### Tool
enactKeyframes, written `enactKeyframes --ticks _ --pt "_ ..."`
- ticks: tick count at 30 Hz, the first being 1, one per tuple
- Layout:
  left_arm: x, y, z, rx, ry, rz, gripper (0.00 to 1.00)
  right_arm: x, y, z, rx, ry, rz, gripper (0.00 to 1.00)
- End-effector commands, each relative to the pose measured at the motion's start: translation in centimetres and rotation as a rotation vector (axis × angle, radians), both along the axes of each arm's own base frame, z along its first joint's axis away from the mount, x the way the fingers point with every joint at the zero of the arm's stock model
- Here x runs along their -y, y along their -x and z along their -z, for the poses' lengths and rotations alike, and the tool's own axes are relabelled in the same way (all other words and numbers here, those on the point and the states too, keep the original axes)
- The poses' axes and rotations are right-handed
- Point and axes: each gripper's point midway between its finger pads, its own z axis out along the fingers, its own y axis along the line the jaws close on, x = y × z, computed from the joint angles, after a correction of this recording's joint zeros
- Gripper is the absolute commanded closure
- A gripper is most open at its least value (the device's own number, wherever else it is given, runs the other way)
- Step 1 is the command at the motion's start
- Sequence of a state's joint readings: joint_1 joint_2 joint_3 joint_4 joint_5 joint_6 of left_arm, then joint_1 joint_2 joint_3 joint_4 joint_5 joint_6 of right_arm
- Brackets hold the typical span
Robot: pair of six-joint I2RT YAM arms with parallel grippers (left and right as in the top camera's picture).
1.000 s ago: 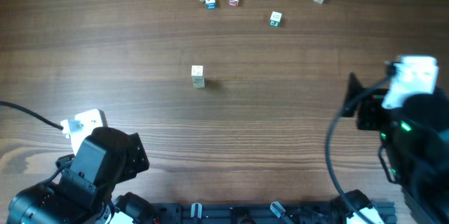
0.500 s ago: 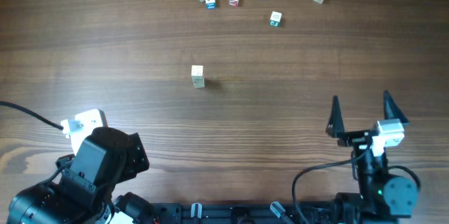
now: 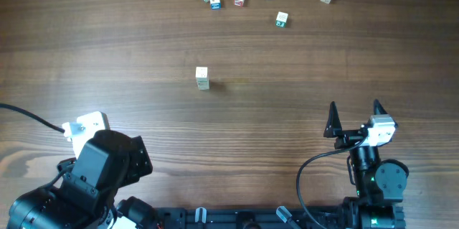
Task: Form a tower
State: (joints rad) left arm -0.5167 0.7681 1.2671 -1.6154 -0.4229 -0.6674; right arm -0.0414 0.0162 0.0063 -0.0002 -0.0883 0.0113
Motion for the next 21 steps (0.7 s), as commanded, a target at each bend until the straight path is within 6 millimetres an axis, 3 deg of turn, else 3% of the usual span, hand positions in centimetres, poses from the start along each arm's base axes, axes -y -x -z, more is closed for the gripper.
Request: enactKeyframes --ticks 1,21 --pt "-0.33 -0.15 -0.15 0.009 -0.021 -0.004 0.00 0.34 0.06 -0.29 0.013 -0.017 0.019 0.00" --pt "-0.49 0.08 -0.22 0.016 -0.022 -0.004 0.00 0.34 0.06 -0.29 0.013 -0.017 0.019 0.00"
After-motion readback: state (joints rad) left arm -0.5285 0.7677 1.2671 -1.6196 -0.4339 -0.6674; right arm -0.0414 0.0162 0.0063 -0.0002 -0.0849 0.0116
